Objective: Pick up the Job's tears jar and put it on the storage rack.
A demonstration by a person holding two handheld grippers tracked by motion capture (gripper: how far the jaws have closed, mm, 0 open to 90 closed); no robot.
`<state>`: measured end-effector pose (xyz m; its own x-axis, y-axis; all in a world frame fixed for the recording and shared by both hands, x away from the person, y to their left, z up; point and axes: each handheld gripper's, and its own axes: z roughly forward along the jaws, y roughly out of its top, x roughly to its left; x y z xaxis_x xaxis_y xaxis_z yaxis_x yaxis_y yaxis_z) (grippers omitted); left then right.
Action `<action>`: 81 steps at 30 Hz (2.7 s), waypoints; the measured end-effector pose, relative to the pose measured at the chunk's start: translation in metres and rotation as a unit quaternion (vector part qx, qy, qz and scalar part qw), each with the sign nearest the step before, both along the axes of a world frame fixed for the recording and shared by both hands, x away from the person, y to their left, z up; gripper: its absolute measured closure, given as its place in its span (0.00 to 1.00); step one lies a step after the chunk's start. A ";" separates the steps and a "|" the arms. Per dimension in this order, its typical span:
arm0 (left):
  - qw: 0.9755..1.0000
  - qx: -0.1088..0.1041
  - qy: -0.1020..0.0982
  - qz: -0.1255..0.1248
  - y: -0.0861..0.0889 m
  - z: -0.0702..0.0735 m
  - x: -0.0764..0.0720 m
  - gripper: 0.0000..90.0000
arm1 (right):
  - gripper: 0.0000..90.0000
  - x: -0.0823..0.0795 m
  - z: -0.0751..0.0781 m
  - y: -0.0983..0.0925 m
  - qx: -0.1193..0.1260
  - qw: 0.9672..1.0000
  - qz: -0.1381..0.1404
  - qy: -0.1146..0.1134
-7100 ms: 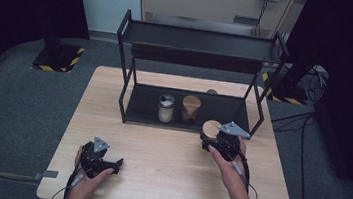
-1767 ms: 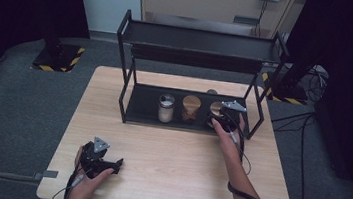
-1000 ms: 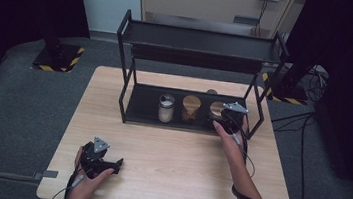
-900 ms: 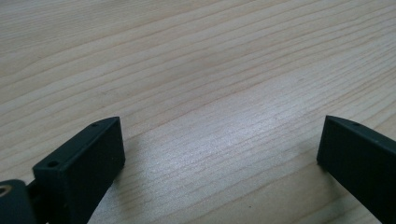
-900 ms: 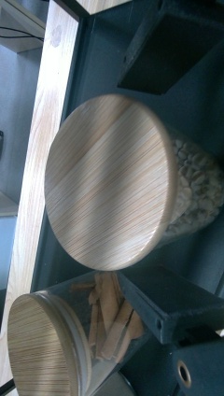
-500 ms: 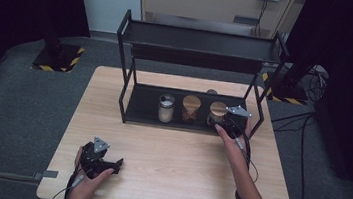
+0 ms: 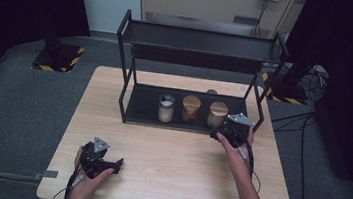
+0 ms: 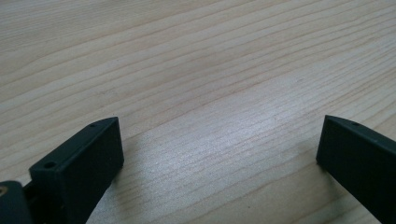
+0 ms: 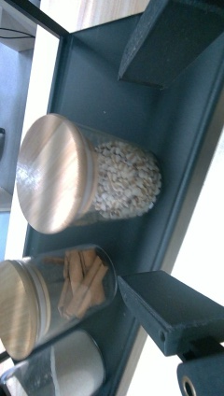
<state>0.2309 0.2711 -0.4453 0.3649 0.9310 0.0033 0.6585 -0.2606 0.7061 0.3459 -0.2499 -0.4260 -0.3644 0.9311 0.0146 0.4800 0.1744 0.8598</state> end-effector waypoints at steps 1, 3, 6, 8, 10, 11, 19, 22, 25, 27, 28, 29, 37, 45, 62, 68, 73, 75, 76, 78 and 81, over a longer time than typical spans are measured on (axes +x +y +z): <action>1.000 0.000 0.000 0.000 0.000 0.000 0.000 0.00 | 0.05 -0.002 0.000 0.000 0.000 1.000 0.001 -0.001; 1.000 0.000 0.000 0.000 0.000 0.000 0.000 0.00 | 0.04 -0.006 0.001 0.001 0.000 1.000 0.004 -0.004; 1.000 0.000 0.000 -0.004 0.000 0.000 0.003 0.00 | 0.05 -0.010 0.003 0.003 -0.007 1.000 0.010 -0.008; 1.000 0.000 0.000 -0.010 0.002 0.000 0.007 0.00 | 0.04 -0.012 0.005 0.004 -0.005 1.000 0.009 -0.009; 1.000 0.000 0.000 -0.010 0.002 0.000 0.007 0.00 | 0.04 -0.015 0.006 0.004 0.002 1.000 0.003 -0.009; 1.000 0.000 0.000 -0.010 0.002 0.000 0.007 0.00 | 0.04 -0.015 0.006 0.004 0.002 1.000 0.003 -0.009; 1.000 0.000 0.000 -0.010 0.002 0.000 0.007 0.00 | 0.04 -0.024 0.009 0.008 0.006 1.000 0.002 0.001; 1.000 0.000 0.000 -0.010 0.002 0.000 0.007 0.00 | 0.04 -0.028 0.011 0.010 0.001 1.000 0.009 0.000; 1.000 0.000 0.000 -0.010 0.002 0.000 0.007 0.00 | 0.03 -0.032 0.012 0.011 -0.002 1.000 0.014 -0.001; 1.000 0.000 0.000 -0.010 0.002 0.000 0.007 0.00 | 0.02 -0.035 0.013 0.011 -0.002 1.000 0.017 0.000; 1.000 0.000 0.000 -0.010 0.002 0.000 0.007 0.00 | 0.02 -0.036 0.013 0.011 -0.003 1.000 0.019 -0.001; 1.000 0.000 0.000 -0.010 0.002 0.000 0.007 0.00 | 0.02 -0.036 0.013 0.011 -0.003 1.000 0.019 -0.001; 1.000 0.000 0.000 -0.010 0.002 0.000 0.007 0.00 | 0.02 -0.049 0.009 0.008 -0.009 1.000 0.024 0.003; 1.000 0.000 0.000 -0.010 0.002 0.000 0.007 0.00 | 0.02 -0.064 0.003 -0.001 -0.004 0.999 0.034 0.001; 1.000 0.000 0.000 -0.010 0.002 0.000 0.007 0.00 | 0.02 -0.090 -0.007 -0.020 0.004 0.999 0.038 0.008; 1.000 0.000 0.000 -0.010 0.002 0.000 0.007 0.00 | 0.02 -0.098 -0.010 -0.022 0.002 0.999 0.046 0.012; 1.000 0.000 0.000 -0.010 0.002 0.000 0.007 0.00 | 0.02 -0.103 -0.011 -0.021 -0.002 0.999 0.052 0.010; 1.000 0.000 0.000 -0.010 0.002 0.000 0.007 0.00 | 0.02 -0.105 -0.011 -0.021 -0.002 0.998 0.056 0.010; 1.000 0.000 0.000 -0.010 0.002 0.000 0.007 0.00 | 0.02 -0.106 -0.012 -0.021 -0.001 0.998 0.057 0.010; 1.000 0.000 0.000 -0.010 0.002 0.000 0.007 0.00 | 0.02 -0.107 -0.012 -0.020 -0.002 0.998 0.059 0.010; 1.000 0.000 0.000 -0.010 0.002 0.000 0.007 0.00 | 0.02 -0.110 -0.012 -0.019 -0.004 0.998 0.064 0.010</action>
